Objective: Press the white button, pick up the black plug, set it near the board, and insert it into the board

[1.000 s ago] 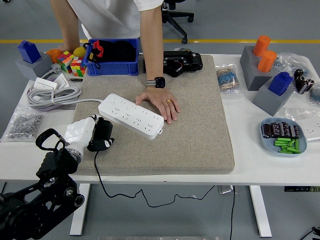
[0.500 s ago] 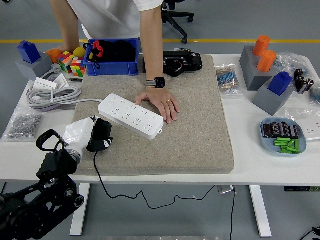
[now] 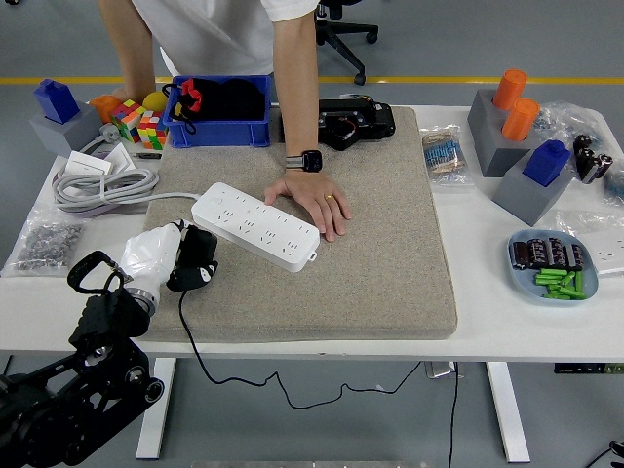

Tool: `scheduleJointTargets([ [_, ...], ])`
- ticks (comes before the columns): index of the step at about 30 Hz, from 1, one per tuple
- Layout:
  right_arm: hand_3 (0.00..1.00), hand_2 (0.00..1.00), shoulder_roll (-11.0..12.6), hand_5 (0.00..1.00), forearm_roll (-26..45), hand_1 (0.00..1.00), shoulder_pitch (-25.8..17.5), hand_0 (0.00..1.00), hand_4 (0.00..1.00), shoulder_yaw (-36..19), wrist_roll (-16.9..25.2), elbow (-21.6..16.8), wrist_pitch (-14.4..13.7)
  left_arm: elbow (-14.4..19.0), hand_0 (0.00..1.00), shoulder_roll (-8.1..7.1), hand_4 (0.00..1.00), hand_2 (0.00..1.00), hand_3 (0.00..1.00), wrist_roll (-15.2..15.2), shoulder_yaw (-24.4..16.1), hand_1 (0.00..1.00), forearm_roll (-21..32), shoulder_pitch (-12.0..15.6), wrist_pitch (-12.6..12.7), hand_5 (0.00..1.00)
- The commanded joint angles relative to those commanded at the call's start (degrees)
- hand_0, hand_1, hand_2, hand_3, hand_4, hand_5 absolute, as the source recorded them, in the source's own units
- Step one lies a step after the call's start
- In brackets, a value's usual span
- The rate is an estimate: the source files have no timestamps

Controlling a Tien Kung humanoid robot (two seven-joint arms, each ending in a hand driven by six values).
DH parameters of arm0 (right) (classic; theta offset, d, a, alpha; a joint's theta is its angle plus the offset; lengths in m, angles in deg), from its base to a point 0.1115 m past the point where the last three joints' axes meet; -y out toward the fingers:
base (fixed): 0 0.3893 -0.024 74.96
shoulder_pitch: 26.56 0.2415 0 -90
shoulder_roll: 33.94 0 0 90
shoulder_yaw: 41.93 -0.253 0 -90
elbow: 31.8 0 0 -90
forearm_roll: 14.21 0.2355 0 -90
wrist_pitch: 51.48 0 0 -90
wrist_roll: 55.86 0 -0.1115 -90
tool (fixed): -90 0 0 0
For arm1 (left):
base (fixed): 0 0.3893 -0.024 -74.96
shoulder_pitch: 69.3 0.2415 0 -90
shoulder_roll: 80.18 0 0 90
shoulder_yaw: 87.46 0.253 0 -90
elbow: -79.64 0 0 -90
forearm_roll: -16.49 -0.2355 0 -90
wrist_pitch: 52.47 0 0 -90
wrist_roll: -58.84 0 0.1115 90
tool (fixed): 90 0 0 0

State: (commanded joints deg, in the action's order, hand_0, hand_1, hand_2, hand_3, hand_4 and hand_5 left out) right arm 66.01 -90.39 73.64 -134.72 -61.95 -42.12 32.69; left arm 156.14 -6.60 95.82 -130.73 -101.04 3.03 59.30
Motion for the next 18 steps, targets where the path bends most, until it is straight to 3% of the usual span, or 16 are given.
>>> scheduleJointTargets([
  [7,0.576,0.587,0.1,0.387,0.0,0.599,0.0,0.627,0.654,0.0,0.0,0.0,-0.1,1.8,0.267,-0.76,0.523,0.303,0.424,0.0,-0.7,0.323,0.3,-1.0,1.2,0.002],
  [13,0.577,0.586,0.1,0.385,0.2,0.596,0.2,0.626,0.655,0.1,0.0,0.0,-0.1,0.1,0.264,-0.74,0.530,0.286,0.406,0.0,0.3,0.312,2.3,-4.1,4.1,0.002],
  [18,0.577,0.585,0.1,0.379,0.3,0.596,0.2,0.626,0.652,0.2,0.0,0.0,-0.1,-1.3,0.259,-0.26,0.528,0.283,0.397,0.0,1.3,0.296,3.4,-6.2,5.0,0.002],
])
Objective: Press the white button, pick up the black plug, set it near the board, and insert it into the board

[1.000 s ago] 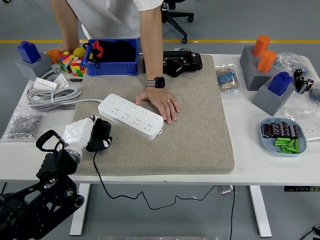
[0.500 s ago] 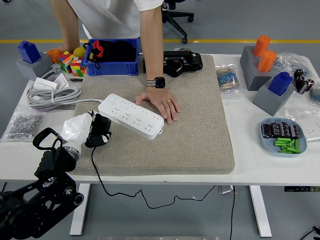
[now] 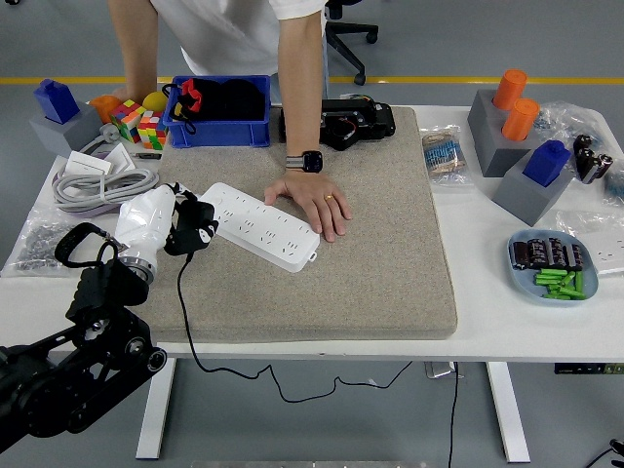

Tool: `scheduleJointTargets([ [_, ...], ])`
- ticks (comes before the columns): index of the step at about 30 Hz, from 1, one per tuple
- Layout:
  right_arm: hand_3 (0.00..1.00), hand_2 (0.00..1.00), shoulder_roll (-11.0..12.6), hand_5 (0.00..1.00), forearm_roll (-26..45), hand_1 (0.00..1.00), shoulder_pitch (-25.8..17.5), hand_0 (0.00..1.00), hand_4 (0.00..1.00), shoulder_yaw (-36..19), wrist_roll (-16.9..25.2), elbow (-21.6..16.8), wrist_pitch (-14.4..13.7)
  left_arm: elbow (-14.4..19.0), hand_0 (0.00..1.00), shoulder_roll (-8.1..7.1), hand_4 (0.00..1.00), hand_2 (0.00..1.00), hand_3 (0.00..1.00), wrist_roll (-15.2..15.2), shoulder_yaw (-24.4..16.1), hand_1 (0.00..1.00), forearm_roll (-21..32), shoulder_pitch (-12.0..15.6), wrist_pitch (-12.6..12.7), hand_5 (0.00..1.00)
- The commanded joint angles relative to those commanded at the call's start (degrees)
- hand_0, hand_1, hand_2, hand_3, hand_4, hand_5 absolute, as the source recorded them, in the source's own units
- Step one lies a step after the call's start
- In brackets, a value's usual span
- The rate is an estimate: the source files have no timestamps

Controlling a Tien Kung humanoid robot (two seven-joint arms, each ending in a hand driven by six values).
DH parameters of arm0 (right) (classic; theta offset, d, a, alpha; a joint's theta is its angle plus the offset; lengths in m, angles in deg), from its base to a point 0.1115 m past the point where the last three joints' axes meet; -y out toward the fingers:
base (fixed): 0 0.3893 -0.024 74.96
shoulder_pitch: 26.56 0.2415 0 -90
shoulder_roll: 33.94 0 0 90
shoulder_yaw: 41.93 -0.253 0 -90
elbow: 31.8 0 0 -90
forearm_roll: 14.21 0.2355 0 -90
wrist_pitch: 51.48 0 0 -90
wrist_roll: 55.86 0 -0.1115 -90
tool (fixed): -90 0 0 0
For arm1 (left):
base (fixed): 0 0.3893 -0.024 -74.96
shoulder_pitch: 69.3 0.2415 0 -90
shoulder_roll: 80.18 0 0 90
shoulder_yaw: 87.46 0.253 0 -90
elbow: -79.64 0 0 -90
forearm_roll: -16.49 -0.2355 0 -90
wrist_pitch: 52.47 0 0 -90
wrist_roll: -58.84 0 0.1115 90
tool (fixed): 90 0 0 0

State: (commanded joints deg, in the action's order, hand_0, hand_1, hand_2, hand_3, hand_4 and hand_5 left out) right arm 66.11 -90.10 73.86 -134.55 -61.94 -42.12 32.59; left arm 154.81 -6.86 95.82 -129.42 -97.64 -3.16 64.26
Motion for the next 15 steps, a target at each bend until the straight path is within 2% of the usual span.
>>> scheduleJointTargets([
  [9,0.576,0.585,0.0,0.373,-0.1,0.593,-0.2,0.624,0.647,-0.1,-0.1,0.0,-0.1,-1.1,0.252,0.31,0.532,0.281,0.398,0.0,1.1,0.289,1.3,-1.3,-0.1,0.002],
  [15,0.577,0.584,0.0,0.371,0.1,0.593,0.0,0.624,0.646,0.1,-0.1,0.0,0.0,-2.0,0.251,-0.37,0.532,0.280,0.396,-0.1,4.6,0.288,2.0,-3.8,0.2,0.002],
])
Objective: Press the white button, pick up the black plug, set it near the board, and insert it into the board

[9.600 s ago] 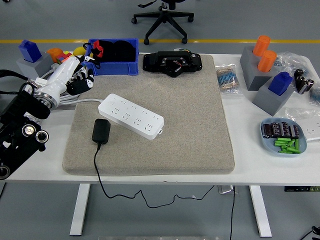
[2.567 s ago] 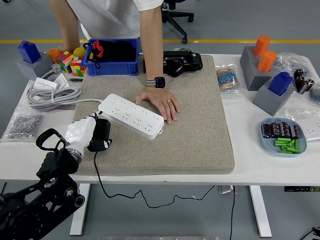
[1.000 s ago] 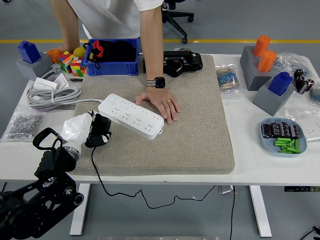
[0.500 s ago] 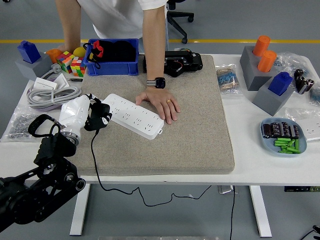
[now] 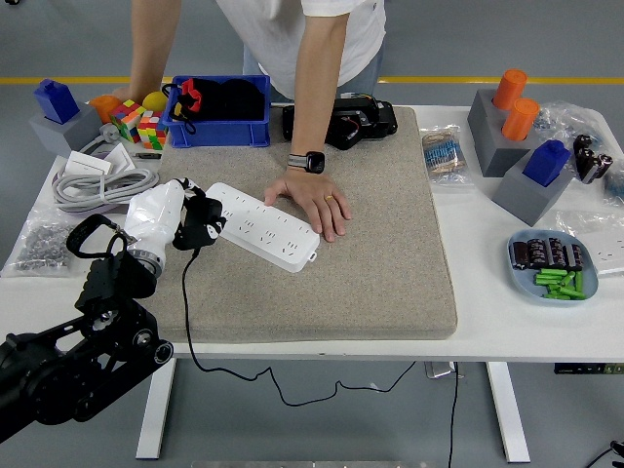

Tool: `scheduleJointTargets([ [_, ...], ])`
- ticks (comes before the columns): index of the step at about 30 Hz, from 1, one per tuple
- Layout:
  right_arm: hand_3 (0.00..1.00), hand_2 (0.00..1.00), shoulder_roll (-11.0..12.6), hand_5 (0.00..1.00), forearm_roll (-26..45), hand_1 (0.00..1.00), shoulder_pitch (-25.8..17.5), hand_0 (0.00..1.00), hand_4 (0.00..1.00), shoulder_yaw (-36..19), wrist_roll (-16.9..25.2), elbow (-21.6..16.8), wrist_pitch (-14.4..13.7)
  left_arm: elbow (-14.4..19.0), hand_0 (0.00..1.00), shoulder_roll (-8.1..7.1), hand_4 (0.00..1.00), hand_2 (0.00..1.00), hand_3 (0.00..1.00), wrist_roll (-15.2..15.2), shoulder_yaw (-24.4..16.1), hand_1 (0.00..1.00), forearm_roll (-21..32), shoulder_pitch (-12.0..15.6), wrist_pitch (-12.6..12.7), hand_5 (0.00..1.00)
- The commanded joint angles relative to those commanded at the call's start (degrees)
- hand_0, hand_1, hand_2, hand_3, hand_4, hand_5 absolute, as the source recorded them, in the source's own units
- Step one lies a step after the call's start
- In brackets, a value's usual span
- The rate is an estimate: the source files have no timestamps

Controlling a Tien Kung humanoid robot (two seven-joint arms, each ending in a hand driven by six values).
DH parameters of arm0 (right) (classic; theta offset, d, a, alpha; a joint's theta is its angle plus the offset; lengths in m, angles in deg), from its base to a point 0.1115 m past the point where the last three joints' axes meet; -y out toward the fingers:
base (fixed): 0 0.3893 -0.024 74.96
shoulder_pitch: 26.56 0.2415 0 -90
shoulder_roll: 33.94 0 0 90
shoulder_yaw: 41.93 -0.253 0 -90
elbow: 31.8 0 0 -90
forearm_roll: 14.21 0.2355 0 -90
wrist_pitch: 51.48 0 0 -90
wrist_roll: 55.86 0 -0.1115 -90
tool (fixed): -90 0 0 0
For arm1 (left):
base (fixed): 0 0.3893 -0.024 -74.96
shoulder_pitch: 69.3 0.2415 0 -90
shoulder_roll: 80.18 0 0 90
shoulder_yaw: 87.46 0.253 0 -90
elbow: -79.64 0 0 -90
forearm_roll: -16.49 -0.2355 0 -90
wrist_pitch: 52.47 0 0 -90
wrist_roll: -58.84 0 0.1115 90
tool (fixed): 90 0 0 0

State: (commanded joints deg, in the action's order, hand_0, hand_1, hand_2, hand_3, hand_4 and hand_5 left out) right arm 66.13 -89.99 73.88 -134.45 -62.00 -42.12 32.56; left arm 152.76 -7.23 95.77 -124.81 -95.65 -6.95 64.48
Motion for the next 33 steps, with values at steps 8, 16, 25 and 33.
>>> scheduleJointTargets([
  [8,0.577,0.582,0.1,0.370,0.2,0.593,0.1,0.624,0.645,0.2,0.0,0.0,0.0,-1.7,0.249,-0.29,0.532,0.277,0.395,-2.0,5.4,0.284,1.2,-4.4,0.6,0.002],
  [16,0.577,0.582,0.2,0.369,0.2,0.593,0.1,0.623,0.645,0.3,0.0,0.0,0.0,-5.0,0.246,-0.10,0.532,0.276,0.395,-4.1,9.7,0.282,3.3,-7.8,0.7,0.002],
  [25,0.577,0.582,0.2,0.367,0.2,0.592,0.1,0.622,0.643,0.6,-0.1,0.0,0.0,-9.7,0.245,0.70,0.535,0.275,0.395,-6.3,12.9,0.280,5.3,-10.3,1.3,0.002],
  [33,0.577,0.582,0.2,0.366,0.3,0.592,0.2,0.622,0.643,0.7,0.0,0.0,0.0,-12.7,0.245,1.33,0.538,0.276,0.397,-7.3,15.3,0.280,6.1,-11.7,1.3,0.002],
])
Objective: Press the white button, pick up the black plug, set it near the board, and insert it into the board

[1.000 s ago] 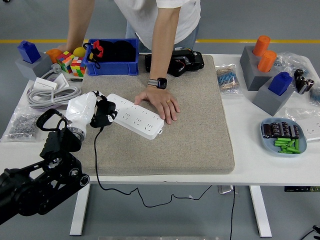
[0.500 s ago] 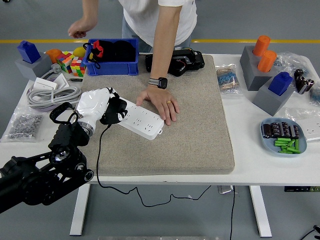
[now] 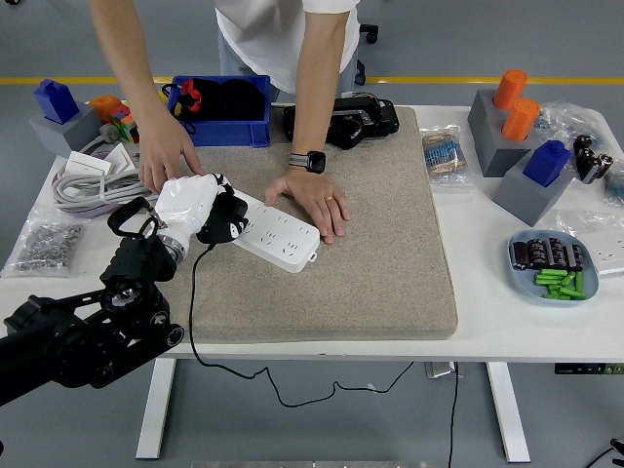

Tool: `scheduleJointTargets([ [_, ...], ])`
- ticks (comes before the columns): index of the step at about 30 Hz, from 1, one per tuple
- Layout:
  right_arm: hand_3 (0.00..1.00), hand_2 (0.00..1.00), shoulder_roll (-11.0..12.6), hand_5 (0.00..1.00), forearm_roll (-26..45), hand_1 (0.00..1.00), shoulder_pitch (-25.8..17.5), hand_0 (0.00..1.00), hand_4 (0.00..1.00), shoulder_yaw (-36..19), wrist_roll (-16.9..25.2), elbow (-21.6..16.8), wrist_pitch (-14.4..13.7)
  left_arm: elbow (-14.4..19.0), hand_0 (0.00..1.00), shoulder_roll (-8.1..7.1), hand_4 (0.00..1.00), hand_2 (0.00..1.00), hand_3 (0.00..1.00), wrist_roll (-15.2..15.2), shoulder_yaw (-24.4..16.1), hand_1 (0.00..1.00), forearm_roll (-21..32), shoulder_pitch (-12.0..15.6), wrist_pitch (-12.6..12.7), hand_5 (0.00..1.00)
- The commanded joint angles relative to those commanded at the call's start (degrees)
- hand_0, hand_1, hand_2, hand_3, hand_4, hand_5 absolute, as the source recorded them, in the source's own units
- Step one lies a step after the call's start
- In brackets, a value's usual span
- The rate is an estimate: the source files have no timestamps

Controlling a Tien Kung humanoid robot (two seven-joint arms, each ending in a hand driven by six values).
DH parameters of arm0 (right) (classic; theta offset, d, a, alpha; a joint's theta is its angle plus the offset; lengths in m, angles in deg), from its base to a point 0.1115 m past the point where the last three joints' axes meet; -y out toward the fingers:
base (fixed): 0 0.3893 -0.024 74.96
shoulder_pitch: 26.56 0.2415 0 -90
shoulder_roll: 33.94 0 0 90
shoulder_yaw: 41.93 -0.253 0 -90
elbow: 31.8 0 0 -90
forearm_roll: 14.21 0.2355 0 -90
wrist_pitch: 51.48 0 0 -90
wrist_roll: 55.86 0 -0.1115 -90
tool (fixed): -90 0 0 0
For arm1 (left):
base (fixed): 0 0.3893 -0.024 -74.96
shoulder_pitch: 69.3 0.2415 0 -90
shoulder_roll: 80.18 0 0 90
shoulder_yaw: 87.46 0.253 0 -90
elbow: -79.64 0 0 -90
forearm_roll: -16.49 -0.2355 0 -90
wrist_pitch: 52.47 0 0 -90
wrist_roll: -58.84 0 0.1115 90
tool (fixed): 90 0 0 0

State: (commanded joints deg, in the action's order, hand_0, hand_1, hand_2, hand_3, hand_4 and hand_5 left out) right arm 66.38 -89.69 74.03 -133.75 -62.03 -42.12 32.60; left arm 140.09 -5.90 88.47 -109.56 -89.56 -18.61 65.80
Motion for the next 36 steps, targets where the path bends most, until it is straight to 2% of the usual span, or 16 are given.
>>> scheduleJointTargets([
  [16,0.577,0.581,0.0,0.365,0.0,0.592,-0.2,0.622,0.643,-0.2,0.0,0.0,0.0,-3.9,0.245,-0.26,0.542,0.276,0.397,-1.1,3.9,0.281,0.3,-2.2,-0.5,0.002],
  [28,0.577,0.581,0.0,0.366,0.1,0.592,-0.1,0.622,0.643,-0.4,0.1,0.0,0.0,-4.6,0.243,-1.15,0.545,0.276,0.397,-1.8,5.1,0.279,1.0,-2.8,-1.4,0.002],
  [36,0.577,0.581,0.0,0.366,0.1,0.592,-0.2,0.622,0.643,-0.3,0.1,0.0,0.0,-4.9,0.242,-1.10,0.546,0.276,0.398,-2.0,5.8,0.281,1.3,-3.0,-1.6,0.002],
])
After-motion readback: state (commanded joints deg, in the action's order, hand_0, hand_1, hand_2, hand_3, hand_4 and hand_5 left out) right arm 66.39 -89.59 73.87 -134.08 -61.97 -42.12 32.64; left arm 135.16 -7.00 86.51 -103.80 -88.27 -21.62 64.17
